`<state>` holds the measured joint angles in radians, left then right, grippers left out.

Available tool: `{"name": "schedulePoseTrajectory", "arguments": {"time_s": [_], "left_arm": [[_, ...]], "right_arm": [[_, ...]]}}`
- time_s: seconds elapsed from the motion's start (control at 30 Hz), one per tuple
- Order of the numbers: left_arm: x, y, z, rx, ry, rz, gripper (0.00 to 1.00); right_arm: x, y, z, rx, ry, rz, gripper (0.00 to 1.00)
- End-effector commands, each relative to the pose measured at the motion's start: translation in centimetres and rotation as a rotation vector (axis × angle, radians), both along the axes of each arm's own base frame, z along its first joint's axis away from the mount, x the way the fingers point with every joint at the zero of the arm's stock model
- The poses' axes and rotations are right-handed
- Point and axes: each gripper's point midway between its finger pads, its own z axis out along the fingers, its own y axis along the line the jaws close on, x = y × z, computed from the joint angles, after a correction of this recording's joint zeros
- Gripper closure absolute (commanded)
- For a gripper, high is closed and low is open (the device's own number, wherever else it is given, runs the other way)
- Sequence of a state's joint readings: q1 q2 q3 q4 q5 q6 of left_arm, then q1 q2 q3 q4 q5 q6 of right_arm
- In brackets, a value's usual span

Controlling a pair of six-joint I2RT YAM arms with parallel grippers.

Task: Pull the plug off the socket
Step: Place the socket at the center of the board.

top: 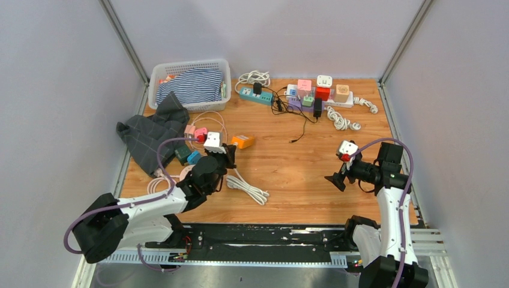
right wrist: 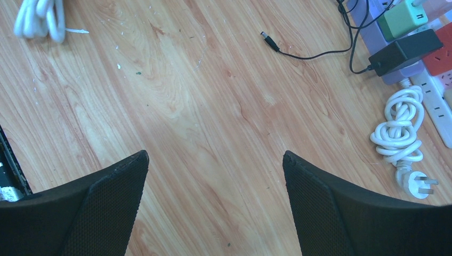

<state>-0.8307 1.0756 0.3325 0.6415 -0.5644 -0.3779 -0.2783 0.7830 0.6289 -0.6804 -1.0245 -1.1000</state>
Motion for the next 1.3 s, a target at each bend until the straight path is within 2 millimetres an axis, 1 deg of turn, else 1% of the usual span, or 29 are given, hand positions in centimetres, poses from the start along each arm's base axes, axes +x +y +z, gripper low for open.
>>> {"name": "schedulePoseTrajectory", "arguments": {"time_s": [0.0,0.1,0.23,0.37,0.47,0.57,0.63,0.73,0.77,0.8,0.87,0.97,1.1,1.2,1.27], "left_arm": [[0.5,3.5,1.5,-0.130,-0.037,0.181,1.00],[0.1,4.7,1.5,-0.158,-0.038,0.225,1.00],[-0.7,6.9,0.3,-0.221,-0.018,0.321,1.00],[-1.2,8.7,0.1,-0.269,-0.014,0.400,1.00],[-1.1,9.1,-0.2,-0.258,0.020,0.447,1.00],[-1.4,9.6,-1.9,-0.300,0.058,0.489,1.00],[-1.4,9.6,-1.9,-0.299,0.059,0.490,1.00],[-1.4,9.7,-1.9,-0.281,0.076,0.508,1.00],[-1.5,9.8,-1.9,-0.299,0.077,0.515,1.00],[-1.6,10.1,-2.3,-0.311,0.079,0.525,1.00],[-1.7,10.2,-2.3,-0.312,0.078,0.531,1.00],[-1.6,10.2,-2.3,-0.294,0.091,0.541,1.00],[-1.4,10.0,-2.2,-0.269,0.110,0.543,1.00],[-1.8,9.9,-3.5,-0.262,0.179,0.551,1.00],[-2.7,10.7,-4.8,-0.277,0.244,0.600,1.00]], "right_arm": [[-0.4,0.3,0.4,0.017,-0.003,0.016,0.04],[-0.5,0.3,0.4,0.017,-0.007,0.017,0.04],[-0.5,0.3,0.4,0.015,-0.007,0.016,0.04],[-0.5,0.4,0.5,0.022,-0.011,0.023,0.04],[-0.5,0.5,0.1,0.024,0.016,0.030,0.04],[-0.7,0.5,0.2,0.017,0.023,0.036,0.04],[-0.8,0.9,0.3,0.038,0.009,0.054,0.04],[-0.8,0.6,0.2,0.021,0.014,0.043,0.05],[-0.8,0.5,0.3,0.015,0.013,0.038,0.04],[-0.8,0.6,0.3,0.018,0.010,0.039,0.04],[-0.9,0.8,0.2,0.032,0.007,0.051,0.04],[-0.7,0.6,0.1,0.021,0.015,0.042,0.04],[-0.7,0.9,-0.1,0.036,0.030,0.058,0.04],[-0.9,0.6,-0.3,0.005,0.040,0.051,0.05],[-1.0,0.8,-0.1,0.012,0.019,0.060,0.05]]}}
